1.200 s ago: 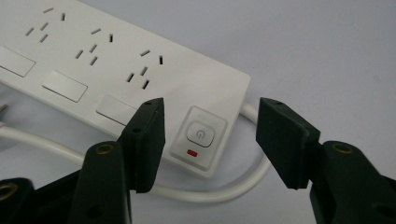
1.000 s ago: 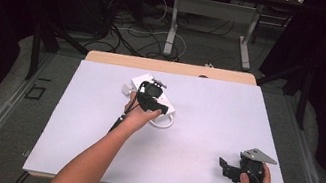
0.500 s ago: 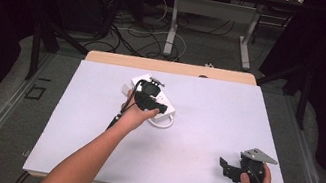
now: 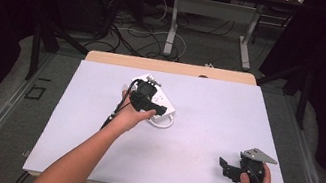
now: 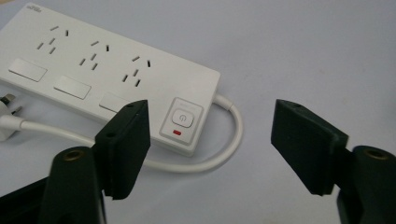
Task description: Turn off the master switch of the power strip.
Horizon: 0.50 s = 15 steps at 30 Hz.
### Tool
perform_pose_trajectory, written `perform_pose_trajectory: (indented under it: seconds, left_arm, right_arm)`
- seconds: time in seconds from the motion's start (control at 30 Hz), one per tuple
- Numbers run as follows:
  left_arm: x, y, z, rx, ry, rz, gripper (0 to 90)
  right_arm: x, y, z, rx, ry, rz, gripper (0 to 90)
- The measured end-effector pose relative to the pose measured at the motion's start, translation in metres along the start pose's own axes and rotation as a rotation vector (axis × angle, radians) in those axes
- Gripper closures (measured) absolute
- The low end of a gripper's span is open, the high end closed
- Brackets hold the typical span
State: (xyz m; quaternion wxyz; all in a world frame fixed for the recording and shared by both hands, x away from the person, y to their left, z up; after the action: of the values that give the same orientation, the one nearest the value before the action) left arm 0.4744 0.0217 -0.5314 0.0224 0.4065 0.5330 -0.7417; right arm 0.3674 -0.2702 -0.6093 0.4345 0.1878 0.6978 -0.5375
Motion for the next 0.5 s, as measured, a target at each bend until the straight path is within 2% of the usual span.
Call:
perform_pose_trajectory:
  seconds: [0.13, 0.37, 0.5]
  left_arm:
    - [0.0019, -0.0031, 0.0, 0.005, -0.008, 0.008, 17.8]
    - [0.006, -0.0076, 0.0, -0.022, 0.008, 0.009, 2.7]
    - [0.0098, -0.0107, 0.0005, -0.027, 0.011, 0.008, 0.7]
  right_arm:
    - [-0.0002, -0.0006, 0.0002, 0.001, 0.001, 0.0, 15.5]
    - [-0.0004, -0.0006, -0.0004, 0.003, 0.0, 0.0, 15.5]
    - [-0.0002, -0.0008, -0.0007, 0.001, 0.005, -0.001, 15.5]
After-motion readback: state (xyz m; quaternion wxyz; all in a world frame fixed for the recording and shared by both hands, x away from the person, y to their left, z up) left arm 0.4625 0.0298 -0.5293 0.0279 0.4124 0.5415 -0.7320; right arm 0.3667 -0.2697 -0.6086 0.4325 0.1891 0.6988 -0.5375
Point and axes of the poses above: each handheld gripper's, and its own axes: y roughly forward along the jaws, x roughly out of its underside, z roughly to its right, the point moved 9 cm from there along y, roughly forward along the jaws, and after that the axes turned 2 degrees about -x, right-handed, at the moved point
